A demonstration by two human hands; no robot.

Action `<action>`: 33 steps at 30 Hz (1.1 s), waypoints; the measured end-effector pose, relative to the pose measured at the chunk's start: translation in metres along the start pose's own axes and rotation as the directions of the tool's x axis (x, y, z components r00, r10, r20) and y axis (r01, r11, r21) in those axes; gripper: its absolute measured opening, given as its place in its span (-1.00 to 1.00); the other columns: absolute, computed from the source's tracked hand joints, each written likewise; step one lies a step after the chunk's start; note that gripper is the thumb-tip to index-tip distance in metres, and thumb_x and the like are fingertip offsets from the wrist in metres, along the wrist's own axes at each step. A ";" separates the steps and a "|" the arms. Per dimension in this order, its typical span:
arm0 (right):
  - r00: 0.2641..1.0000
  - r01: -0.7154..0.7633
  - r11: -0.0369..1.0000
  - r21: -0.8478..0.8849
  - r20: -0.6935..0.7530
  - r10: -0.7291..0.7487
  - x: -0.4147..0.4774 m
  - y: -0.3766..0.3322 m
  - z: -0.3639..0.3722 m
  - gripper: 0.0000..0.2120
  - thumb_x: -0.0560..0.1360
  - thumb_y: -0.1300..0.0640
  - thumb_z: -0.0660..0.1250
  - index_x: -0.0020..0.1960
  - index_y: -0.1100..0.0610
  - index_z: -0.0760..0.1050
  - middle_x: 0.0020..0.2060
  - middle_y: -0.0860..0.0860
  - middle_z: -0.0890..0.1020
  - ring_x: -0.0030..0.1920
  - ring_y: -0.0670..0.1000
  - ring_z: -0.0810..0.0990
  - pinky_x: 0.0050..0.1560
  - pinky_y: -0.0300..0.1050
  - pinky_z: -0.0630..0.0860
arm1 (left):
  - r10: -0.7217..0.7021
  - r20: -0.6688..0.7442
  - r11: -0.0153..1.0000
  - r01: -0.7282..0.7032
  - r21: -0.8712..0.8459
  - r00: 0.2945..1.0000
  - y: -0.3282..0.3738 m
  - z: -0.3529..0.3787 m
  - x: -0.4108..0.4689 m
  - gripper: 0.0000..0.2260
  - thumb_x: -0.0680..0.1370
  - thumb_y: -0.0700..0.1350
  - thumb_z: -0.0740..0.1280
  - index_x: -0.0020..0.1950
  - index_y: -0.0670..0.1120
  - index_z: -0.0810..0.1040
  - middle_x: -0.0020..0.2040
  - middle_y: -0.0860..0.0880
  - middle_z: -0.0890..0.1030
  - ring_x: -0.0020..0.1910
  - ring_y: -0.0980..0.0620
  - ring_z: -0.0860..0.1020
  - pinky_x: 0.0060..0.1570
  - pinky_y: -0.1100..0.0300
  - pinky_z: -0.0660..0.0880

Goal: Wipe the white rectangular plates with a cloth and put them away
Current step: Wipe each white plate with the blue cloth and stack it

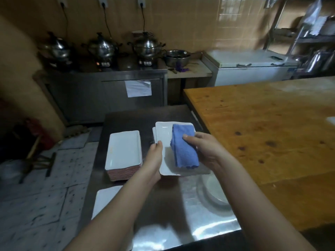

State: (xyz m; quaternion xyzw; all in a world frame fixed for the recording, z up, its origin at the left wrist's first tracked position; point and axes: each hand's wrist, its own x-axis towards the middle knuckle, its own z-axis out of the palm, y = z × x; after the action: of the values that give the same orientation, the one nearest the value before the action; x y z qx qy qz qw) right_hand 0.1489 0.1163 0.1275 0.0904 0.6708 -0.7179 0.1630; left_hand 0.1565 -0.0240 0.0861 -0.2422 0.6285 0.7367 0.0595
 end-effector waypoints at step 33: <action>0.774 0.456 -0.139 -0.879 0.469 -0.426 -0.002 0.057 0.206 -0.48 0.65 0.03 -0.16 0.55 0.22 -0.11 0.55 0.12 -0.07 0.54 0.08 -0.10 0.46 -0.09 -0.23 | 0.196 -0.264 0.981 -0.189 0.050 0.944 0.017 -0.195 -0.039 -0.71 0.64 0.03 0.07 -0.16 0.01 0.50 -0.19 0.04 0.62 -0.18 0.01 0.61 -0.14 0.14 0.56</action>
State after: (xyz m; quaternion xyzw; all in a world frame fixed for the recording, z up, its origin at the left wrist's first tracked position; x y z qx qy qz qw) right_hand 0.1896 -0.0901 0.0925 -0.2842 0.9537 -0.0735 -0.0658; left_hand 0.2393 -0.2052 0.1004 -0.2762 0.6603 0.6918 -0.0953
